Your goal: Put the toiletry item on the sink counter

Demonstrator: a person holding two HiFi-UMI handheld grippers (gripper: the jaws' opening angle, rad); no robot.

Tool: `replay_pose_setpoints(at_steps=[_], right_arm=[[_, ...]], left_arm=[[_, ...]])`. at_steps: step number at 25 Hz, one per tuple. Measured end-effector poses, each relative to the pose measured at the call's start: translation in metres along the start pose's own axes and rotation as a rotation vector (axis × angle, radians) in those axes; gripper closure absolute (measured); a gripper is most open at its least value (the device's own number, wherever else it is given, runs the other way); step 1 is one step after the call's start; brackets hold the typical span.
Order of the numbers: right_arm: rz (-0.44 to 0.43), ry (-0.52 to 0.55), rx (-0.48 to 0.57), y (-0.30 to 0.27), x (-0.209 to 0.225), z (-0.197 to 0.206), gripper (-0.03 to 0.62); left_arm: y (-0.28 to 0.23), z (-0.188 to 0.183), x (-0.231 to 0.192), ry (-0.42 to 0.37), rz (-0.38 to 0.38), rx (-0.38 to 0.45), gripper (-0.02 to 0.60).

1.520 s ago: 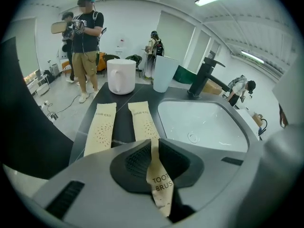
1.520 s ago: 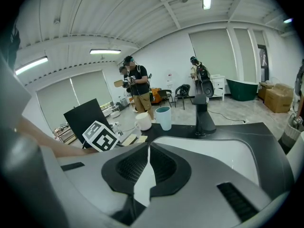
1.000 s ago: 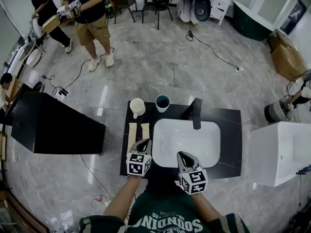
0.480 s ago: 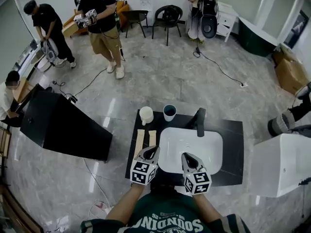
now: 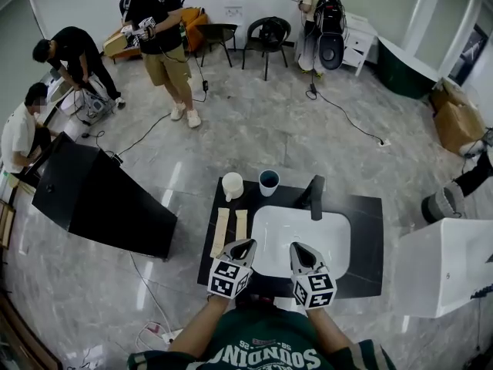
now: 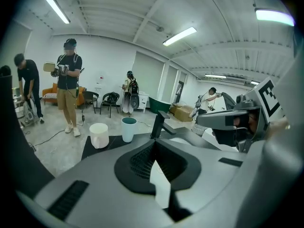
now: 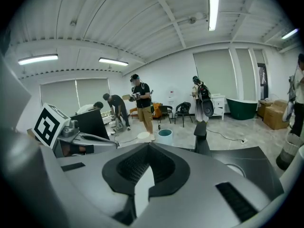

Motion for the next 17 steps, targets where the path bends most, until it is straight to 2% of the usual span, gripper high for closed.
replay_pose_setpoints(at_steps=[17], right_arm=[[-0.009, -0.018, -0.006, -0.006, 0.0, 0.004, 0.553]], left_arm=[[-0.001, 0.018, -0.006, 0.024, 0.003, -0.045, 0.571]])
Point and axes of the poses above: the fingertips, and each gripper's own axes: y backward along the fingers, x to its right, z out of its underside, the point moved 1 cm from there along y, backward along the fingers, and after that the axes turned 2 degrees about -y, right-handed, at the moved point
